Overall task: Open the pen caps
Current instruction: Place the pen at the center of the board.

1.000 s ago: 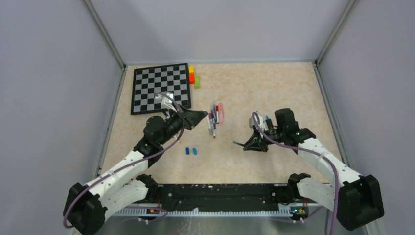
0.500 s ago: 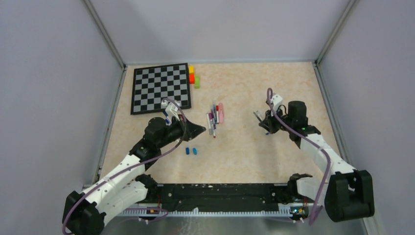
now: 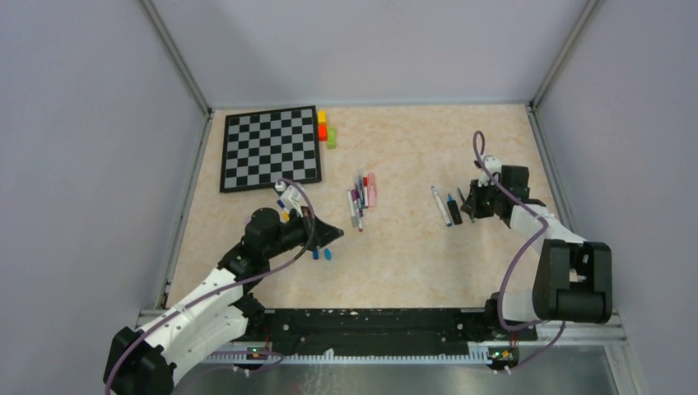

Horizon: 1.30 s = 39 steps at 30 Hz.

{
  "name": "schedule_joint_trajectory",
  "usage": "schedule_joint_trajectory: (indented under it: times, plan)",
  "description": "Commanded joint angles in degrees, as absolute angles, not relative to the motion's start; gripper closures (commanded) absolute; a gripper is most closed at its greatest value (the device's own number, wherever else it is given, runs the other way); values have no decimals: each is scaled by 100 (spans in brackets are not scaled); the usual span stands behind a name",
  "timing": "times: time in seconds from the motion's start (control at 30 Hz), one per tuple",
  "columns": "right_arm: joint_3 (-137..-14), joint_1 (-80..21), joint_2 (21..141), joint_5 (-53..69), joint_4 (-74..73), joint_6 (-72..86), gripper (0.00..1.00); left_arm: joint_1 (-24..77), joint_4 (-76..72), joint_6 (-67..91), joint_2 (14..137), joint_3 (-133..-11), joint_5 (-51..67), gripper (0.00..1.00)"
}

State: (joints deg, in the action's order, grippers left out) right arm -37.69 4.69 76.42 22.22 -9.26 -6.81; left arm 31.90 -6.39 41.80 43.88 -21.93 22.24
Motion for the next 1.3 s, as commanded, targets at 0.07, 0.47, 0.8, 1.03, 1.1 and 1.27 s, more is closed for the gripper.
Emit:
schedule_joint_trajectory:
  times: [0.07, 0.47, 0.8, 1.03, 1.1, 1.27]
  plan:
    - [-4192, 535, 8090, 2006, -797, -633, 100, 3164, -806, 3921, 4431, -2109, 2429, 94]
    - [-4498, 545, 8754, 2203, -985, -576, 77, 3166, -738, 3860, 4376, -2026, 2458, 95]
    - [-4552, 566, 8725, 2391, -1122, -565, 67, 3171, -519, 3693, 4564, -2189, 2671, 97]
    - [-4585, 632, 8380, 2546, -1246, -674, 56, 3179, 248, 3450, 5023, -2576, 2710, 97]
    - [-4623, 649, 8266, 2696, -1365, -872, 51, 3212, 430, 3402, 5141, -2652, 2571, 98]
    - [-4692, 669, 8072, 3017, -1757, -1429, 40, 3560, 801, 3278, 5457, -2875, 1944, 98]
